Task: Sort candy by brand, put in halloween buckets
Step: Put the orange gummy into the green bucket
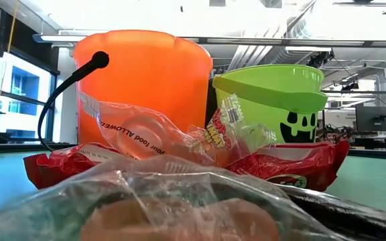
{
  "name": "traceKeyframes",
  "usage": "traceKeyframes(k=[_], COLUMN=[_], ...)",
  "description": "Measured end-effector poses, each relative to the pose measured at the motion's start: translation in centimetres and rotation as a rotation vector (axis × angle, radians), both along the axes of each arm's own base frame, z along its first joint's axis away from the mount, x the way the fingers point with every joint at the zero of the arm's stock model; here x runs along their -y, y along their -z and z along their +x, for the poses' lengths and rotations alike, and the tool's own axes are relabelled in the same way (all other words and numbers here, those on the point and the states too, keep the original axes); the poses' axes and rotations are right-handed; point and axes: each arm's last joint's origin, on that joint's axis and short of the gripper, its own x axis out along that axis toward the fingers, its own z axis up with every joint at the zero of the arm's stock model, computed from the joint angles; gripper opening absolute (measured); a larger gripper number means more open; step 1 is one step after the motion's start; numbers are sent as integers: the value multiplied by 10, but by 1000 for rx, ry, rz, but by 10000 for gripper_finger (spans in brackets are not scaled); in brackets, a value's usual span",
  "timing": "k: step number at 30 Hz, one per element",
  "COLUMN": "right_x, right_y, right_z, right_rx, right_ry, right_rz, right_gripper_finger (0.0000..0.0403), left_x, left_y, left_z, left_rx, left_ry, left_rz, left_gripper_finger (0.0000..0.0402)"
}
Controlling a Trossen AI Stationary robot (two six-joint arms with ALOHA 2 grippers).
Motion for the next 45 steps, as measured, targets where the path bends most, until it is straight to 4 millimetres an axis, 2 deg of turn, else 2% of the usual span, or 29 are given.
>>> traceKeyframes(k=[3, 5, 10, 15, 22, 34, 45], right_x=[-29, -33, -22, -9, 6, 12, 11], right_y=[31, 50, 88, 115, 122, 131, 138], right_z=[11, 19, 39, 59, 64, 70, 70], right_rx=[-43, -61, -68, -102, -150, -171, -223], right_ry=[73, 180, 415, 507, 552, 562, 545], right_rz=[57, 42, -70, -95, -143, -156, -136], right_gripper_finger=[213, 213, 213, 213, 213, 208, 117], left_x=[-2, -4, -7, -8, -7, -7, -7], left_y=[-1, -4, -6, -6, -6, -6, -6], left_z=[-14, -19, -22, -22, -21, -21, -22], left_rx=[16, 43, 56, 55, 53, 54, 50], left_ry=[-95, -135, -169, -175, -174, -174, -149], left_rz=[-18, -25, -23, -24, -25, -24, -33], left_gripper_finger=[202, 202, 202, 202, 202, 202, 202])
